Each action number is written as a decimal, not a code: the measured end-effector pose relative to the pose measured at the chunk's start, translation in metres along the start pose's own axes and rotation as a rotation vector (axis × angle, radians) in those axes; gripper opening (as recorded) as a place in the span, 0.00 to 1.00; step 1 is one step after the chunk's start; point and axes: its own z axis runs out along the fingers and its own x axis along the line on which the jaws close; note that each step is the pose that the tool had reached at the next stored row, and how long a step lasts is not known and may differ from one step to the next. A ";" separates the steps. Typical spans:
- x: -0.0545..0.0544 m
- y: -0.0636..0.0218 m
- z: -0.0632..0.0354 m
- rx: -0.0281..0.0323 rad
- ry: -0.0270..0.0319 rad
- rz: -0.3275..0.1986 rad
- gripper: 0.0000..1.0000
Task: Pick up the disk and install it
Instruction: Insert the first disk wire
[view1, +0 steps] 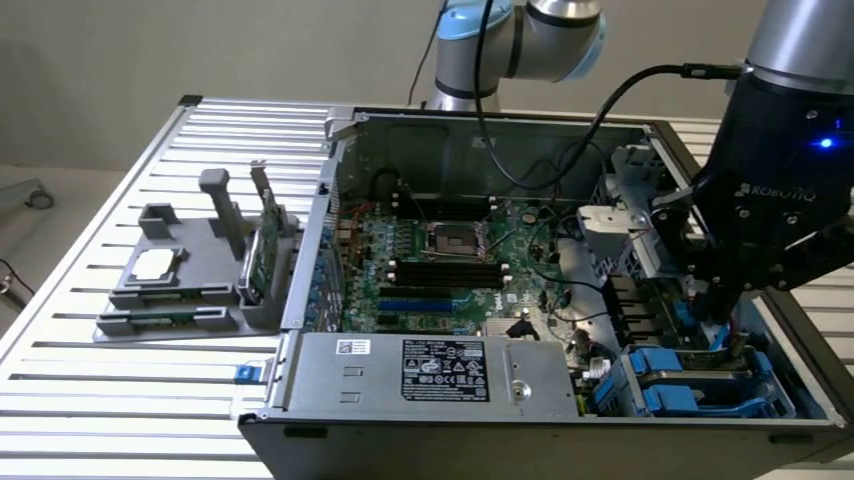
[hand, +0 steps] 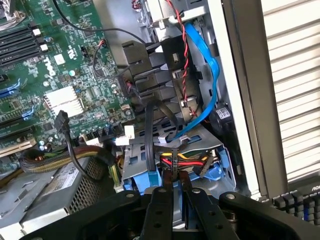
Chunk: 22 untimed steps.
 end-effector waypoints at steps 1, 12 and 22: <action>0.000 0.0001 0.0006 0.0008 0.0001 0.002 0.17; 0.001 0.0009 0.0050 0.0116 -0.0003 0.018 0.31; -0.002 0.0020 0.0055 0.0238 0.0047 0.057 0.37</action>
